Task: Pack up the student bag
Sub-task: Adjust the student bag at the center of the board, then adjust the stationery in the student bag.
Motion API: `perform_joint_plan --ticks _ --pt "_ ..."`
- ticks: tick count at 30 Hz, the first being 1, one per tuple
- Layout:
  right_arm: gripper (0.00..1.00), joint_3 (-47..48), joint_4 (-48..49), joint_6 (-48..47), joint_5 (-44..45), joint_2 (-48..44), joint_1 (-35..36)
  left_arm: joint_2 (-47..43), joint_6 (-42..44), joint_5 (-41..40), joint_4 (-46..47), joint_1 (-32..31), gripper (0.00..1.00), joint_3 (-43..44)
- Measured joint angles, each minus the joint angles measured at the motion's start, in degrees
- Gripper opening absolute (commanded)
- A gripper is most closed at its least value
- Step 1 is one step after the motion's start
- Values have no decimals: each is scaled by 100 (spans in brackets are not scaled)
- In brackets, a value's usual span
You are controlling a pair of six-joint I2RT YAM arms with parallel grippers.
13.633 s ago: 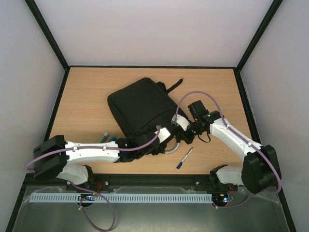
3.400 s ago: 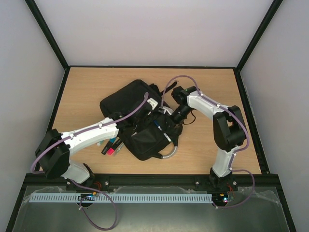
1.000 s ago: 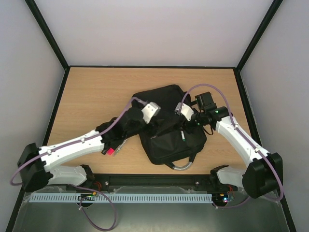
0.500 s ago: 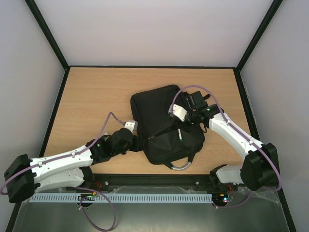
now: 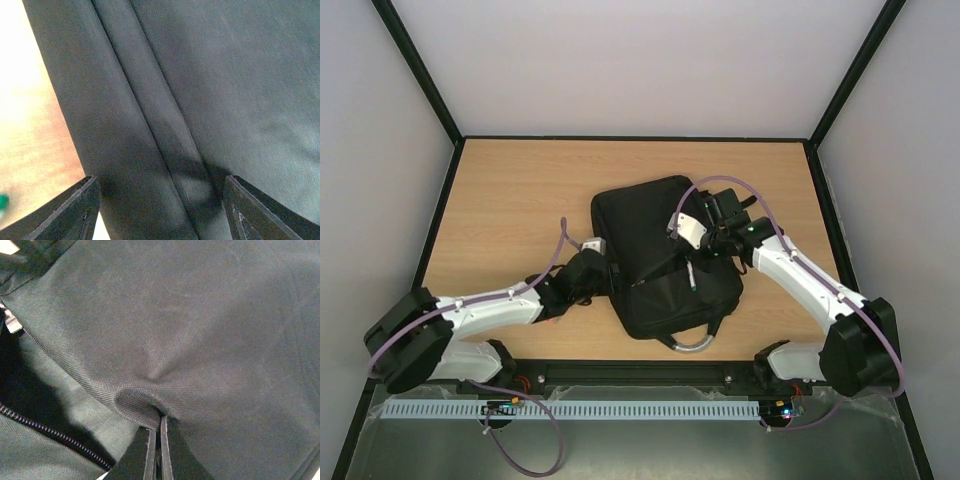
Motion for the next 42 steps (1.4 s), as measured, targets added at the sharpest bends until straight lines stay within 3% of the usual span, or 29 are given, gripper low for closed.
perform_joint_plan --ticks 6,14,18,22,26,32,36,42 --pt "1 -219 66 382 39 -354 0 800 616 295 411 669 67 608" --pt "1 -245 0 1340 -28 -431 0 2887 1650 942 682 1270 60 2712" --pt "1 -247 28 1703 50 -431 4 3274 2151 1032 671 1298 63 3405" --pt "1 -264 105 1864 118 -417 9 2935 2546 890 407 1248 64 3543" --pt "1 -297 179 1969 136 -400 28 1740 2938 581 79 1034 64 3130" --pt "1 -302 286 2070 153 -367 31 -76 3462 356 -26 -192 61 1961" --pt "1 -503 511 2074 151 -413 31 -256 3738 256 -216 -898 56 1220" --pt "1 -815 791 2074 166 -765 24 -151 3947 219 -382 -962 55 765"
